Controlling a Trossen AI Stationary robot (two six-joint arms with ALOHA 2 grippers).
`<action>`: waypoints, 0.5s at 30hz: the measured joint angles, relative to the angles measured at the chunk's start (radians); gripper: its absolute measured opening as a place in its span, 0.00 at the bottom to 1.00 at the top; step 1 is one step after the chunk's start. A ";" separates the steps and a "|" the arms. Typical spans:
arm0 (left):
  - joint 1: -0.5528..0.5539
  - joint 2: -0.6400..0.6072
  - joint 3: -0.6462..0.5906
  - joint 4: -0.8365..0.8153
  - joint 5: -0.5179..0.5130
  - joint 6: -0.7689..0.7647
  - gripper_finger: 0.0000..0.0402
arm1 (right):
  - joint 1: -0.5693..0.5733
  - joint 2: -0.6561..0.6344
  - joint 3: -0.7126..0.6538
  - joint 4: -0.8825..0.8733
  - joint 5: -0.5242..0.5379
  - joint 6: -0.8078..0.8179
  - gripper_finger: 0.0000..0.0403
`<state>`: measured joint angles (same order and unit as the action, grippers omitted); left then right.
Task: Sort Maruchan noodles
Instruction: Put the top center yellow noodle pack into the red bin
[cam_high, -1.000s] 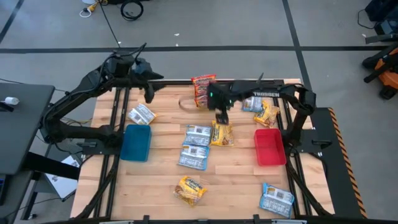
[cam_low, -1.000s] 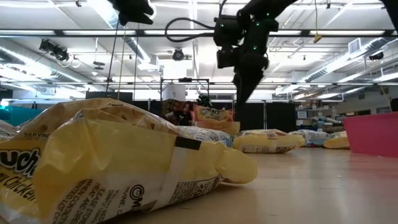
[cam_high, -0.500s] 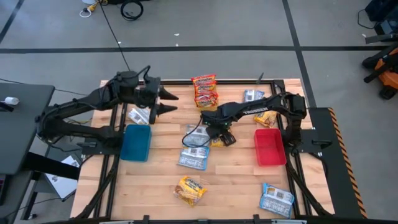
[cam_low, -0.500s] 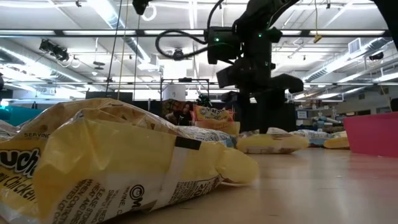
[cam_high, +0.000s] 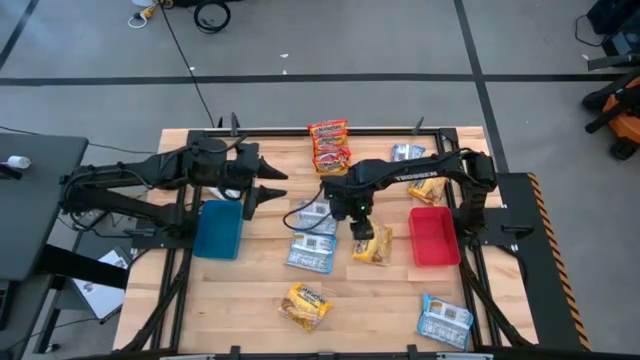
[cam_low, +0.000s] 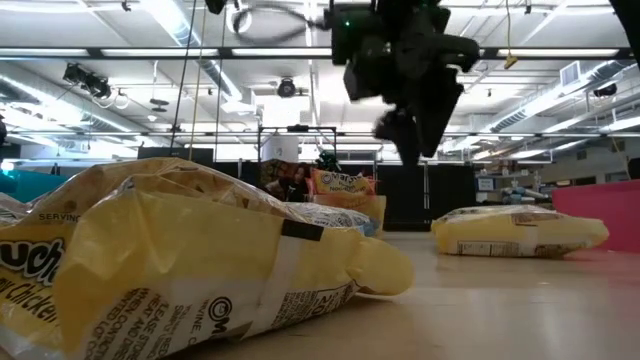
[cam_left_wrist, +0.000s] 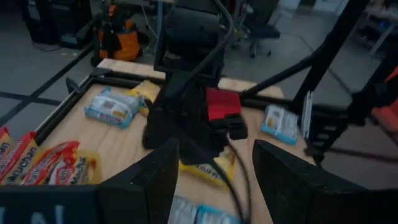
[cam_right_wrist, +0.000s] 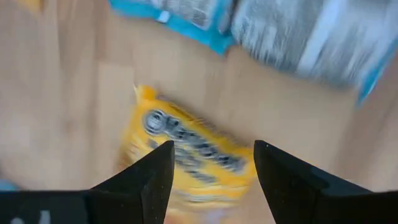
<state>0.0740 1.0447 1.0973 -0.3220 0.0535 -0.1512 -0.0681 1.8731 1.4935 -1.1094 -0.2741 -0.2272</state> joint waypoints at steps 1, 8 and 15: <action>-0.010 0.000 0.000 0.017 -0.006 -0.016 0.52 | 0.007 -0.001 0.002 0.005 0.025 -0.108 0.56; -0.140 0.000 0.000 0.114 -0.054 -0.080 0.52 | 0.019 0.113 0.000 0.004 -0.020 -0.341 0.55; -0.257 0.000 0.000 0.014 -0.242 -0.132 0.52 | 0.081 0.250 0.003 -0.045 -0.030 -0.311 0.50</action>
<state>-0.1828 1.0448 1.0973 -0.3084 -0.1880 -0.2833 0.0131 2.1235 1.4967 -1.1541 -0.3045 -0.5387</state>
